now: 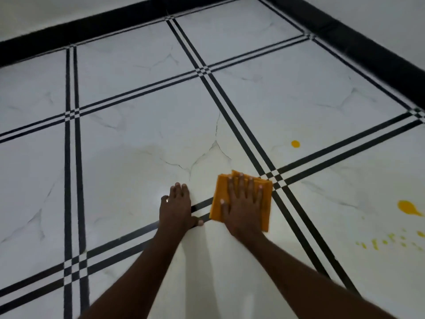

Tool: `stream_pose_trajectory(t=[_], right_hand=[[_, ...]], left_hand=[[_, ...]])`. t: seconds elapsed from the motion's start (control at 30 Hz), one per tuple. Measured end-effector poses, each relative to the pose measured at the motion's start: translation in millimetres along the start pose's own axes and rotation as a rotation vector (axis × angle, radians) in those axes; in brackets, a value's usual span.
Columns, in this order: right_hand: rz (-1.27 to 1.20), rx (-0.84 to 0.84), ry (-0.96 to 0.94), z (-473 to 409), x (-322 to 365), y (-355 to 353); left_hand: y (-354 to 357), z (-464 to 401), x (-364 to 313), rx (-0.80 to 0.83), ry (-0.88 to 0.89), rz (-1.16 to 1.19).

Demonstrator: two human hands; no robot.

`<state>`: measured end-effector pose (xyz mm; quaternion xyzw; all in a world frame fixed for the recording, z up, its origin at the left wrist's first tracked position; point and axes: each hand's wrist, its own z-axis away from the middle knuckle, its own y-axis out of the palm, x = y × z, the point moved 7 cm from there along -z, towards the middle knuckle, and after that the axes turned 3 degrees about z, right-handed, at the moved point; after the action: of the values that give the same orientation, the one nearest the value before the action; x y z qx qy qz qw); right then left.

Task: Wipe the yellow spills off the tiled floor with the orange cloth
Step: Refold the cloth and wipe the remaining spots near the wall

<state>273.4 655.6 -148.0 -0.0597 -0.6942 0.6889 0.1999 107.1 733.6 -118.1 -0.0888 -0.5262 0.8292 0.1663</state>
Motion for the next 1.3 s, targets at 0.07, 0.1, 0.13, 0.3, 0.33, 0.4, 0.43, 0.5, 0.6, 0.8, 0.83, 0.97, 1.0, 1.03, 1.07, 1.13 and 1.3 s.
stream_pose_trajectory(t=[0.07,0.1,0.13,0.3,0.33,0.4,0.43,0.5,0.6,0.8,0.83,0.97,1.0,1.03,1.07,1.13,1.3], right_hand=[[0.010,0.041,0.005,-16.0,-22.0,-3.5],[0.007,0.030,0.101,-18.2,-48.9,-8.6],[-0.004,0.016,0.204,-15.5,-74.1,-15.2],[0.039,-0.068,0.483,21.5,-148.2,-57.4],[0.025,-0.055,0.545,24.7,-156.4,-63.1],[0.002,0.035,0.621,29.8,-165.7,-68.0],[-0.031,0.076,0.635,29.1,-169.1,-68.3],[-0.193,0.103,0.691,23.7,-179.7,-72.2],[-0.481,0.157,0.690,15.9,-191.3,-84.3],[-0.398,0.006,0.476,35.3,-203.2,-139.6],[-0.354,-0.039,0.461,40.2,-208.4,-152.6],[-0.127,-0.222,0.409,51.5,-210.4,-208.7],[-0.074,-0.250,0.384,53.1,-205.7,-212.0],[-0.055,-0.247,0.356,56.5,-200.0,-206.0],[-0.043,-0.205,0.324,61.5,-195.4,-190.5],[-0.005,0.003,0.230,74.2,-182.2,-145.5],[0.063,0.430,-0.027,99.2,-180.3,-101.5]], left_hand=[[-7.8,-1.6,-12.1,-0.035,0.016,-0.086],[-12.9,-2.3,-22.4,-0.066,0.038,-0.119],[-17.4,-1.7,-30.4,-0.093,0.053,-0.139],[-42.1,6.7,-90.2,-0.298,0.211,-0.164],[-44.8,6.8,-99.9,-0.313,0.243,-0.137],[-49.1,7.4,-120.0,-0.314,0.295,-0.088],[-49.9,7.1,-130.2,-0.318,0.315,-0.082],[-49.1,5.6,-151.3,-0.317,0.342,-0.077],[-38.7,-1.0,-174.1,-0.274,0.349,-0.010],[3.5,-13.0,-169.8,-0.024,0.295,-0.043],[2.2,-14.5,-169.6,-0.014,0.285,-0.039],[-13.5,-13.0,-182.0,0.028,0.234,-0.102],[-16.7,-11.8,-186.5,0.027,0.234,-0.123],[-17.9,-10.9,-189.2,0.025,0.241,-0.135],[-17.1,-11.7,-190.8,0.023,0.252,-0.138],[-12.5,-13.0,-183.4,0.011,0.252,-0.139],[-10.7,-11.7,-187.5,0.003,0.277,-0.213]])
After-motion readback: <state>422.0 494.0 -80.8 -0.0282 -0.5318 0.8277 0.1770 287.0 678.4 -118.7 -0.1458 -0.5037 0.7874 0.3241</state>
